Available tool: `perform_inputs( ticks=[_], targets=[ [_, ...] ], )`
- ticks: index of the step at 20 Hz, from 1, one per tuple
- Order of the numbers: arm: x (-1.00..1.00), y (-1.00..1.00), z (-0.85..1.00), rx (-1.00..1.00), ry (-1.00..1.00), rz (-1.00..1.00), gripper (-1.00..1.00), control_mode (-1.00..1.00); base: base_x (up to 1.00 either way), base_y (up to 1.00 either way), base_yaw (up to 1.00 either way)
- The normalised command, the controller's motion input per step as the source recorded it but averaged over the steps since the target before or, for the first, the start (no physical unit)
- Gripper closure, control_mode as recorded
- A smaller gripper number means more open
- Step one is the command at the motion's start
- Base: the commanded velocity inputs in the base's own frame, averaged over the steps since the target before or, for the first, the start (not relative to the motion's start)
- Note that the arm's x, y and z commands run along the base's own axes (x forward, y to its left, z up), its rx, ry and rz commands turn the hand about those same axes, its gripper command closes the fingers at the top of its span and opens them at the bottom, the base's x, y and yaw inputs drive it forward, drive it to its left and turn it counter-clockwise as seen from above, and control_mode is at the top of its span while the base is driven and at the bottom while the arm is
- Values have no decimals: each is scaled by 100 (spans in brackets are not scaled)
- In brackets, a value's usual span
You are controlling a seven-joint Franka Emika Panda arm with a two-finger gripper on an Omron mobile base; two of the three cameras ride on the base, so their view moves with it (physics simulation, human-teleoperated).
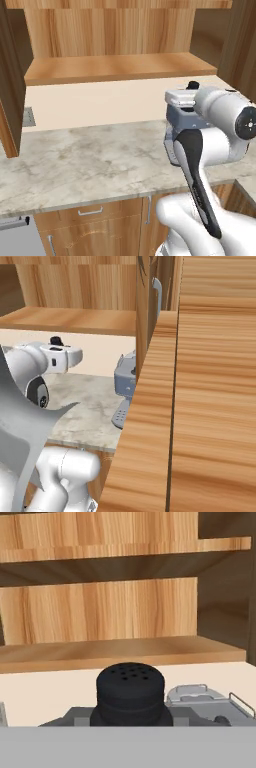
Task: Retrieve the shaker from the cabinet and place it next the steak on a plate on the dining table.
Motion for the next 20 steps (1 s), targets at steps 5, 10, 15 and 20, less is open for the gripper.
perform_inputs(
  ticks=[5, 10, 15, 20],
  targets=[
    [-100, 0, 2, -3, 0, 0, 100, -100, 0, 0, 0],
    [-97, 0, 4, -2, -1, -1, 100, -100, 0, 0, 0],
    [-53, 0, 0, 0, -3, 0, 100, 100, -40, 6, 0],
    [0, 0, 0, 0, 0, 0, 100, 100, -100, 69, 25]
  ],
)
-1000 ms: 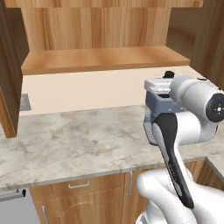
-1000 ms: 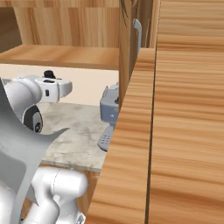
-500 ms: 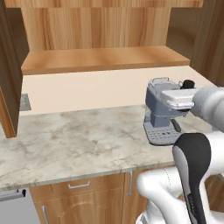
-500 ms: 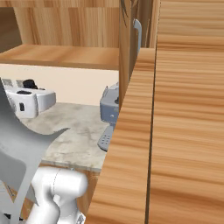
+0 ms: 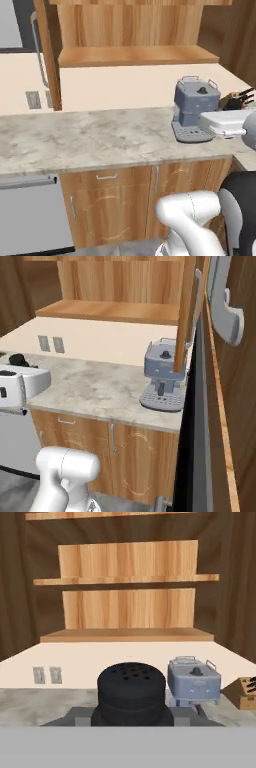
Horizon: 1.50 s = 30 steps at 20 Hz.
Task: Retrieve the shaker from the cabinet and place it next the steak on a plate on the dining table.
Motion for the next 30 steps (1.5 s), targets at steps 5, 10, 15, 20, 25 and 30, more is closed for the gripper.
perform_inputs(
  ticks=[5, 10, 15, 20, 25, 30],
  targets=[
    [0, 0, 0, 0, 0, 0, 100, 100, -32, 32, 91],
    [0, 0, 0, 0, 0, 0, 100, 100, -7, 0, 99],
    [0, 0, 0, 0, 0, 0, 100, 100, -4, 0, 100],
    [0, 0, 0, 0, 0, 0, 100, 100, 0, 0, 100],
    [0, 0, 0, 0, 0, 0, 100, 100, -3, 14, 98],
    [0, 0, 0, 0, 0, 0, 100, 100, -9, 38, 92]
  ],
)
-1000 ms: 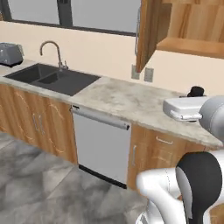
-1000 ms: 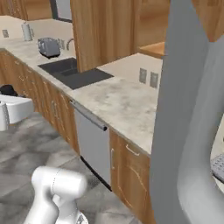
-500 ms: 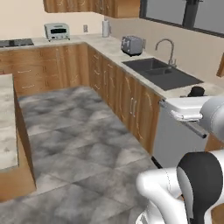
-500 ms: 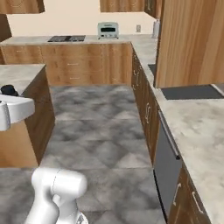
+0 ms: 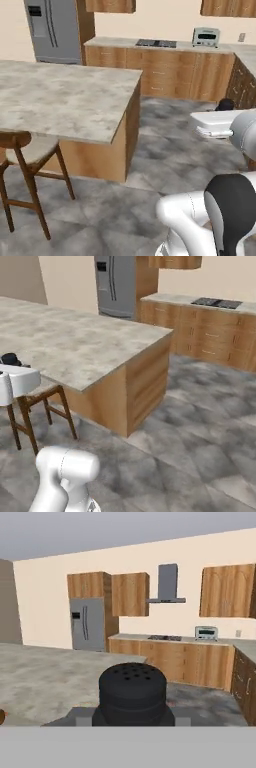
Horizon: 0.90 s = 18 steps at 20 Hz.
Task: Retrieve the shaker from the cabinet and place it next the steak on a plate on the dining table.
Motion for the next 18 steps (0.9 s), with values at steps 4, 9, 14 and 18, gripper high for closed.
perform_inputs(
  ticks=[4, 9, 14, 18],
  targets=[
    [0, 0, 0, 0, 0, 0, 100, 100, -8, 39, 92],
    [0, 0, 0, 0, 0, 0, 100, 100, 54, 96, 34],
    [0, 0, 0, 0, 0, 0, 100, 100, 85, 100, 0],
    [0, 0, 0, 0, 0, 0, 100, 100, 87, 100, 0]
  ],
)
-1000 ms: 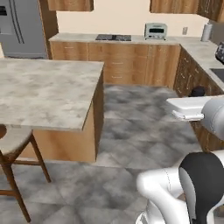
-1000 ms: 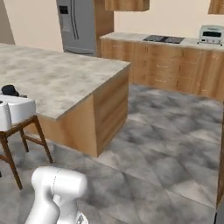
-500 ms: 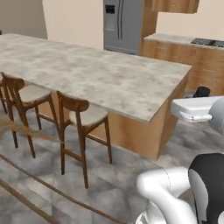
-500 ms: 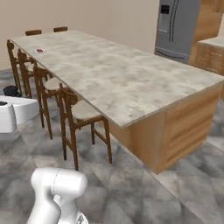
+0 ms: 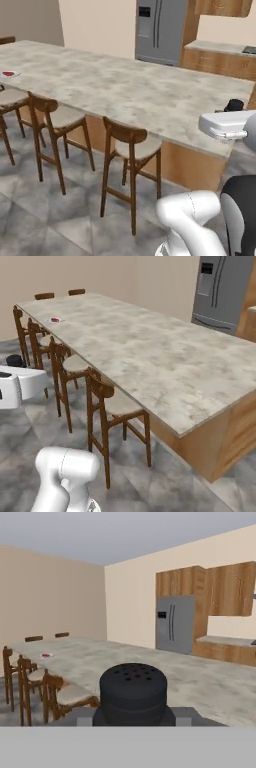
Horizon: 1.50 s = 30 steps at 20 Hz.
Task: Retrieve the shaker from the cabinet and place it next the steak on a plate on the dining table.
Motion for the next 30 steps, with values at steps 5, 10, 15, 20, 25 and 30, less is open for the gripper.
perform_inputs(
  ticks=[5, 10, 15, 20, 25, 30],
  targets=[
    [0, 0, 0, 0, 0, 0, 100, 100, 94, 100, 0],
    [0, 0, 0, 0, 0, 0, 100, 100, 100, 100, -4],
    [0, 0, 0, 0, 0, 0, 100, 100, 100, 100, -5],
    [0, 0, 0, 0, 0, 0, 100, 100, 100, 100, -1],
    [0, 0, 0, 0, 0, 0, 100, 100, 100, 100, -6],
    [0, 0, 0, 0, 0, 0, 100, 100, 100, 100, -8]
  ],
)
